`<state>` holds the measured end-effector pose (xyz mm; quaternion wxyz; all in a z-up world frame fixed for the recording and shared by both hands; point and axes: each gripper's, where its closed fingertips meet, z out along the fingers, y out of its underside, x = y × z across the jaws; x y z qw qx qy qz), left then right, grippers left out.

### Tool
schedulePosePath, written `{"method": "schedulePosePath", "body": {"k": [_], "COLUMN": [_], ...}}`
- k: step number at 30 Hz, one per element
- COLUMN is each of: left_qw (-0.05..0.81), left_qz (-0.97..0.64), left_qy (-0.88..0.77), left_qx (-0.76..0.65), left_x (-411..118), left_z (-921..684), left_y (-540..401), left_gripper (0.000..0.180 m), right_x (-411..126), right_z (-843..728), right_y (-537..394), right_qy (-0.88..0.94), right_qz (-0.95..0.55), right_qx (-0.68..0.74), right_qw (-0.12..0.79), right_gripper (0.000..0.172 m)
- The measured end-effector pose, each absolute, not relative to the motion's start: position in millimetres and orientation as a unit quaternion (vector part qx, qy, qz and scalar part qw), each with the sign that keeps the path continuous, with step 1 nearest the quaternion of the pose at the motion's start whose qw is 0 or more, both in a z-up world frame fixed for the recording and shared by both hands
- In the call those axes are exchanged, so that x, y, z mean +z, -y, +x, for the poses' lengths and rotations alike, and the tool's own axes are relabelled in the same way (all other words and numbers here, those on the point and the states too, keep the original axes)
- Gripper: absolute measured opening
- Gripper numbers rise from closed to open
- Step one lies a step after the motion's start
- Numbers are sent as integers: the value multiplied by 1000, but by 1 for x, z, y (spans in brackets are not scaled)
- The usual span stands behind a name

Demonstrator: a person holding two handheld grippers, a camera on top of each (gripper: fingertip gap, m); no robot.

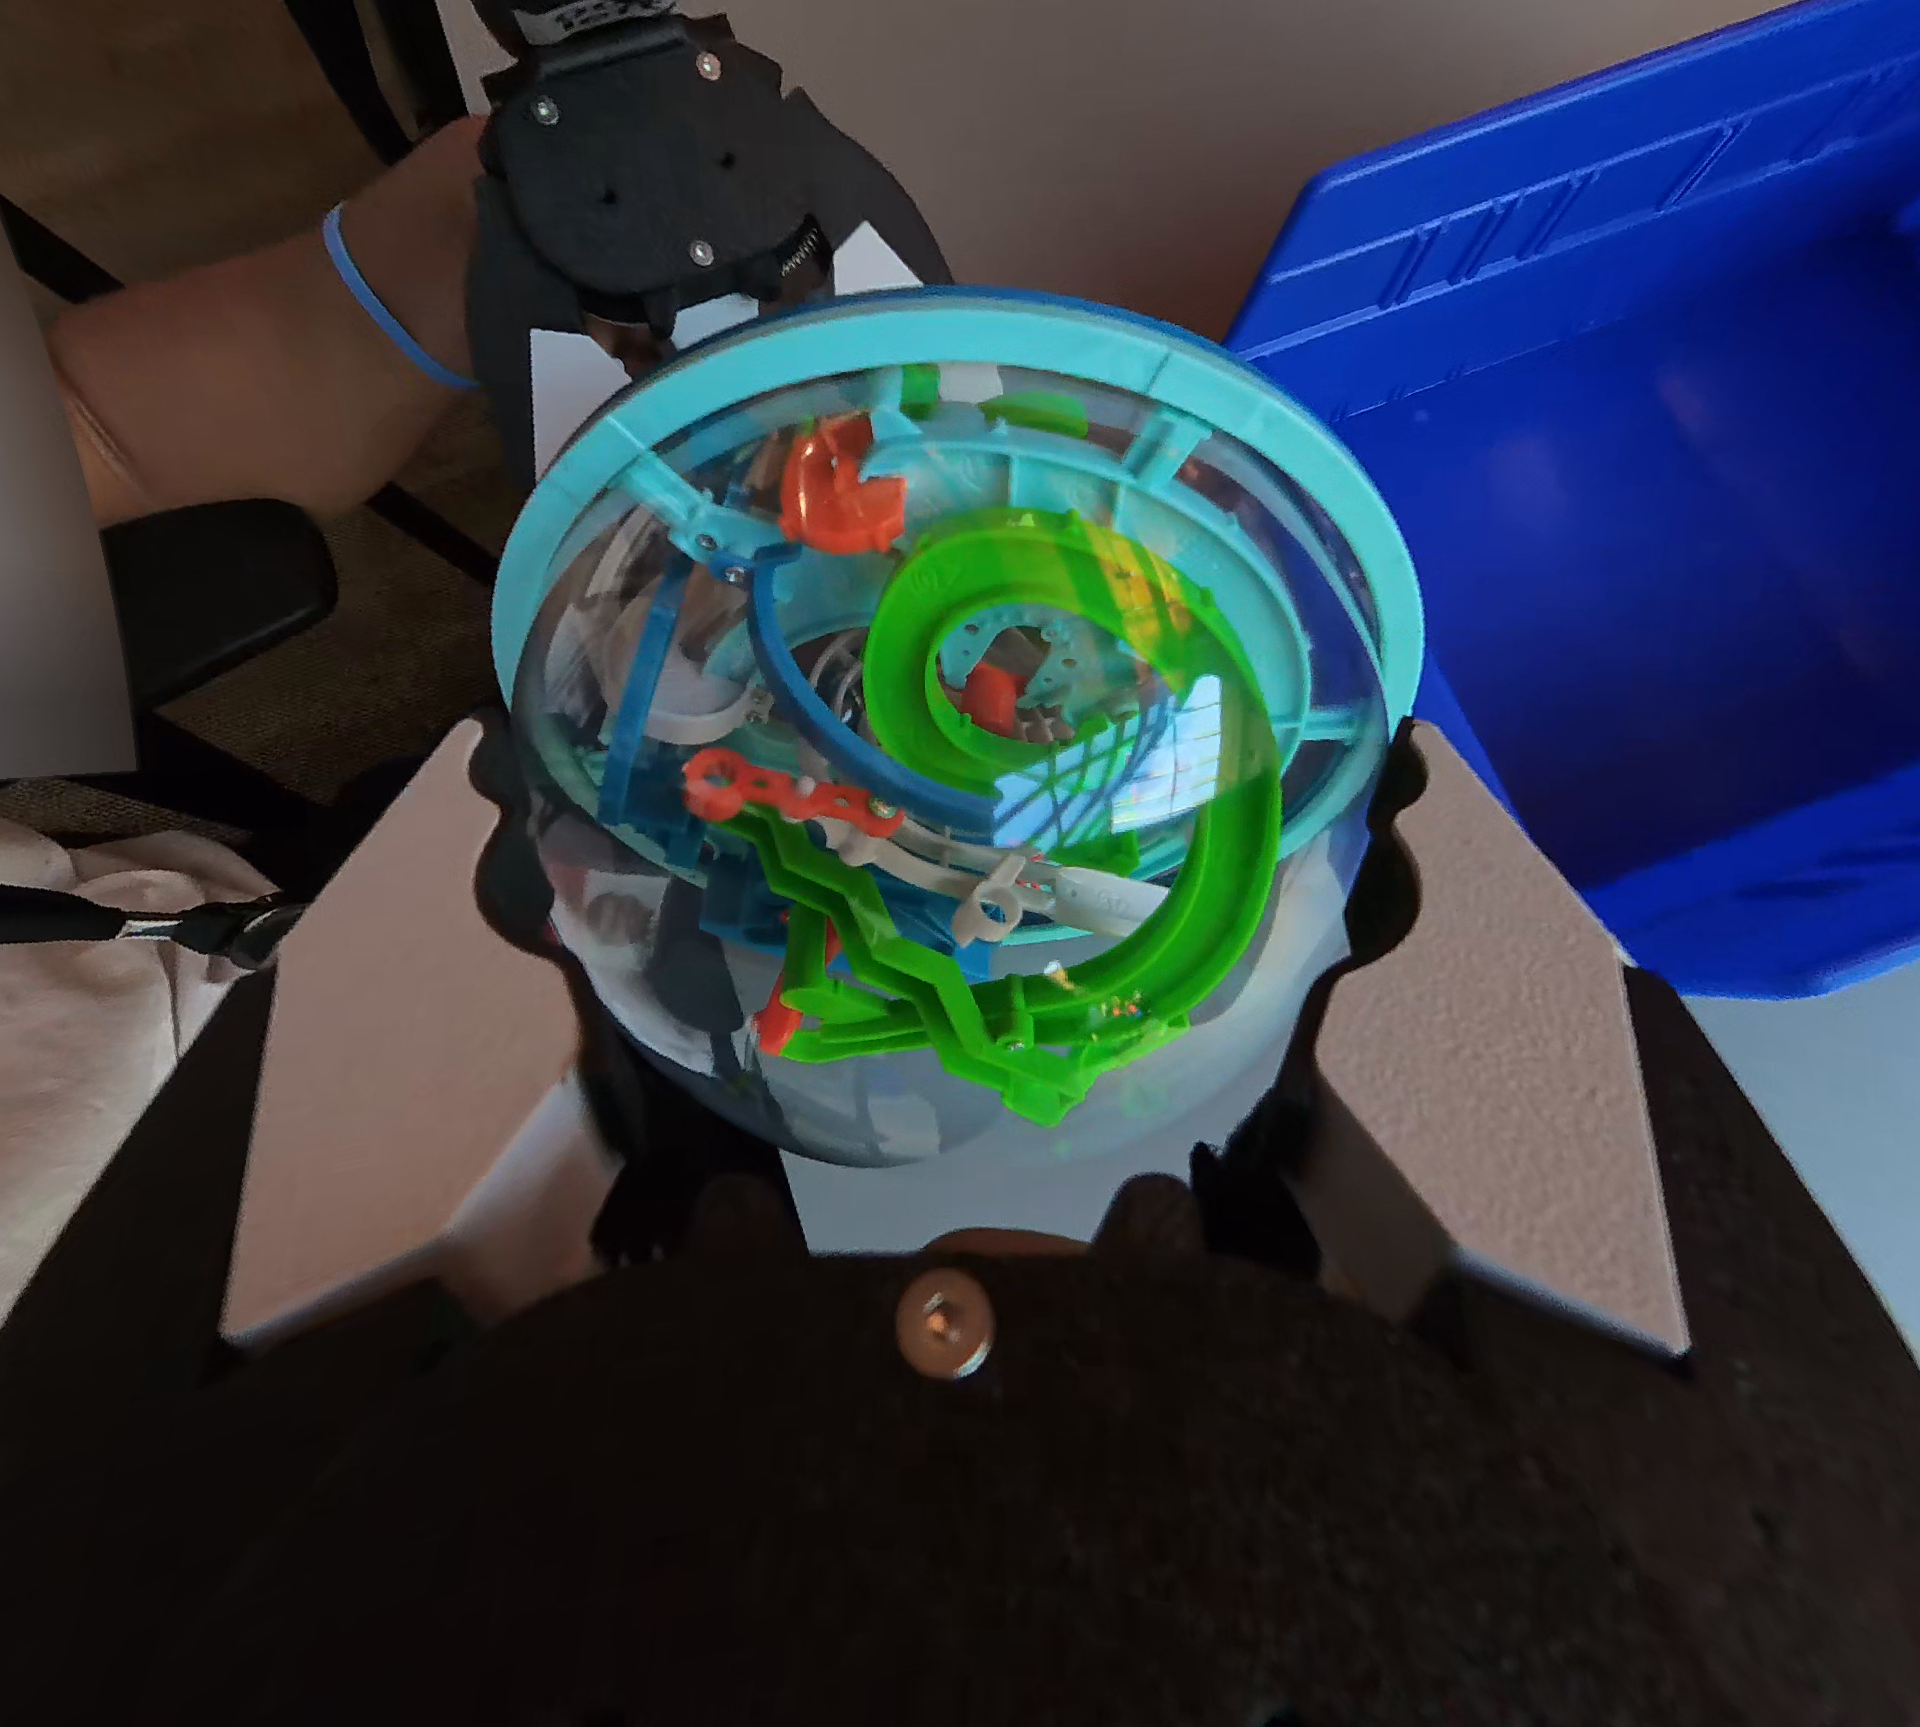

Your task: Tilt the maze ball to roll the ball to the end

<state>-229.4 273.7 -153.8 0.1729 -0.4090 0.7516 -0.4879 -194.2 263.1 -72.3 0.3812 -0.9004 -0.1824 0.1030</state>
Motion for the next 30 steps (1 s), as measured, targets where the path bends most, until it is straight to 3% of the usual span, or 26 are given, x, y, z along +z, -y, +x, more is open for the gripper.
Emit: {"method": "schedulePosePath", "body": {"k": [30], "left_qw": [263], "left_qz": [-390], "left_qy": [-755], "left_qx": [-456], "left_x": [-134], "left_z": [-244], "left_y": [-286], "left_gripper": [132], "right_x": [-68], "right_z": [-207], "right_y": [-262], "right_qy": [213], "right_qz": [-881], "right_qx": [91], "right_qw": [412], "right_gripper": [152]}}
